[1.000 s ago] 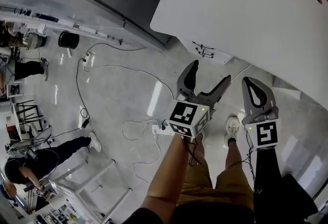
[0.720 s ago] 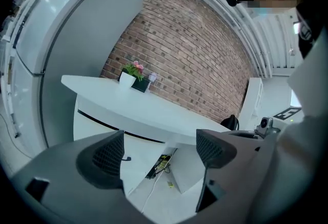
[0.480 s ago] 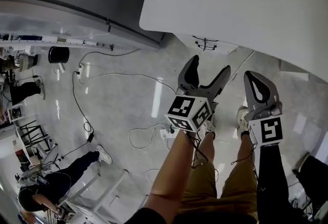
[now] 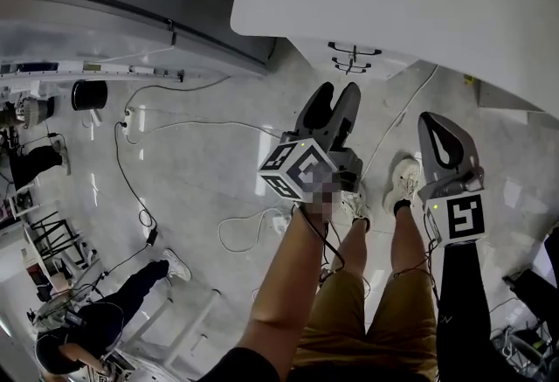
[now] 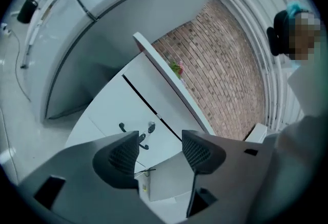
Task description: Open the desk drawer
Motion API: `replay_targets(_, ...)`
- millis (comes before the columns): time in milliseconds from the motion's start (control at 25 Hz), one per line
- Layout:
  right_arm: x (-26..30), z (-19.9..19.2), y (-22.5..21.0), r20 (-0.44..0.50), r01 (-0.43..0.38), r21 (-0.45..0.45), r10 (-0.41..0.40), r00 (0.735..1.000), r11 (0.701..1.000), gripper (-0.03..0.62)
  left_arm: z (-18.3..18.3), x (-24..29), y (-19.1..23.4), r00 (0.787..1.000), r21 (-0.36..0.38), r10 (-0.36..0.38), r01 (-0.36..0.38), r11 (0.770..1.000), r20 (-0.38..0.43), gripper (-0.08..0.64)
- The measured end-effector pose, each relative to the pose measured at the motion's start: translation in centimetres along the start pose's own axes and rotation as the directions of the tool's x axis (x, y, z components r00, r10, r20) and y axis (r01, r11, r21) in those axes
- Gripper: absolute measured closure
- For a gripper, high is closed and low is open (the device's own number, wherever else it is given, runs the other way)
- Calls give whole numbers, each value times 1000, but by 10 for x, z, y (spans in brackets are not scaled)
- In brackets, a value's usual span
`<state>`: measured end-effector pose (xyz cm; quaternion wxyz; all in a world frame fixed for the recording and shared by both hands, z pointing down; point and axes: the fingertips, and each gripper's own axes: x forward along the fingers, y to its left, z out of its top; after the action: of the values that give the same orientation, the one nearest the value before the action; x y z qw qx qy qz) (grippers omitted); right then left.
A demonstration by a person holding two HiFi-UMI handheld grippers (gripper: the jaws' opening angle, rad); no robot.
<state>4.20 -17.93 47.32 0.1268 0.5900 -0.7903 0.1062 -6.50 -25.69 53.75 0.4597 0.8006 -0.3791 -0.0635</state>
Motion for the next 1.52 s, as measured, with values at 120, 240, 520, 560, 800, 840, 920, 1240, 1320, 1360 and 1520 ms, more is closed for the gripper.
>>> replay_targets(120, -2, -15, 1, -49, -26, -43, 24, 999, 999, 592, 7, 6, 9, 998, -172, -25, 34, 984, 55, 296)
replay_targets(240, -1, -21, 2, -61, -41, -49, 38, 997, 998, 592, 7, 18, 18, 995, -303, -50, 72, 950, 82, 298)
replay_targets(520, 12, -33, -3, -57, -39, -14, 38, 998, 999, 592, -2, 37, 45, 993, -456, -60, 99, 885, 98, 298)
replay_targets(560, 14, -34, -4, -54, -39, -6, 38, 998, 999, 592, -3, 40, 47, 993, -469, -58, 98, 878, 100, 298)
replay_targets(800, 31, -31, -7, -31, -58, 32, 59, 998, 998, 592, -3, 62, 52, 985, -591, -80, 155, 792, 152, 299)
replay_targets(840, 35, -30, -8, -32, -67, 34, 68, 997, 997, 592, -4, 67, 54, 985, -603, -75, 154, 783, 154, 299)
replay_targets(920, 42, -27, -10, -33, -82, 37, 83, 996, 996, 593, -7, 77, 62, 987, -623, -60, 143, 769, 152, 299)
replay_targets(1240, 51, -28, -17, -73, -114, 41, 117, 990, 993, 592, -12, 94, 77, 980, -712, -12, 152, 685, 197, 305)
replay_targets(1320, 49, -25, -21, -54, -104, 64, 107, 993, 993, 592, -11, 94, 81, 976, -716, -7, 166, 678, 220, 316)
replay_targets(1360, 47, -28, -22, -61, -103, 61, 106, 992, 993, 592, -11, 95, 81, 973, -718, -10, 178, 673, 232, 322)
replay_targets(1520, 35, -49, -24, -141, -136, 14, 137, 981, 991, 592, -10, 95, 81, 964, -725, -14, 211, 656, 267, 356)
